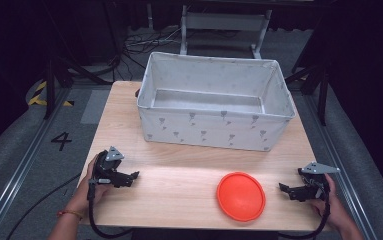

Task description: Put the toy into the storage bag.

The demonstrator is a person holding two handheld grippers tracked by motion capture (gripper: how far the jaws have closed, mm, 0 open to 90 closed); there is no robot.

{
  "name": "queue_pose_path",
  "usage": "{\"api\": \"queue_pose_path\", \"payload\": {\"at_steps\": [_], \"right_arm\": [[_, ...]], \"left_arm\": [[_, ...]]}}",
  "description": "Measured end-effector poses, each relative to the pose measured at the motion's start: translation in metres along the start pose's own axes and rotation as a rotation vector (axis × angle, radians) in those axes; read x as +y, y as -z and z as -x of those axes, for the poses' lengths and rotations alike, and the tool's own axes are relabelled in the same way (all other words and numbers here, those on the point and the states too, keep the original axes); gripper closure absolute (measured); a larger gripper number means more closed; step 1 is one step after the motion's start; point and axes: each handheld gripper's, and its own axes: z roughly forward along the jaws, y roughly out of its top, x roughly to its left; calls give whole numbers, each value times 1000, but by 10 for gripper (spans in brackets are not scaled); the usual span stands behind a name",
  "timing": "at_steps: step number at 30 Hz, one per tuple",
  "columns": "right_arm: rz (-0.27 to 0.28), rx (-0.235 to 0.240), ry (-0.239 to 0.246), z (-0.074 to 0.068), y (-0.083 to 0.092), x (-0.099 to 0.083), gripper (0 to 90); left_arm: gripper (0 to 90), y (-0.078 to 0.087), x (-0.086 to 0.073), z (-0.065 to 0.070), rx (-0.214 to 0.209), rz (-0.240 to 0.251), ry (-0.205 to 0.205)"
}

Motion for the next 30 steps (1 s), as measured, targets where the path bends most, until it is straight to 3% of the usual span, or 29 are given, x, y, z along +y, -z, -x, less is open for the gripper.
{"api": "queue_pose_path", "payload": {"at_steps": [6,22,25,27,30], "right_arm": [[1,3,9,-1,1,-1,2],[-1,13,16,1,2,-2,6],[-8,17,10,1,5,-1,75],[-5,27,19,1,9,-1,218],[13,56,-12,0,15,1,191]], "left_arm": [[4,3,-5,1,-30,6,-23],[4,6,-7,1,-33,5,-37],[4,6,-7,1,-31,5,-36],[4,6,-7,1,-29,5,-37],[4,6,-7,1,-30,4,-37]]}}
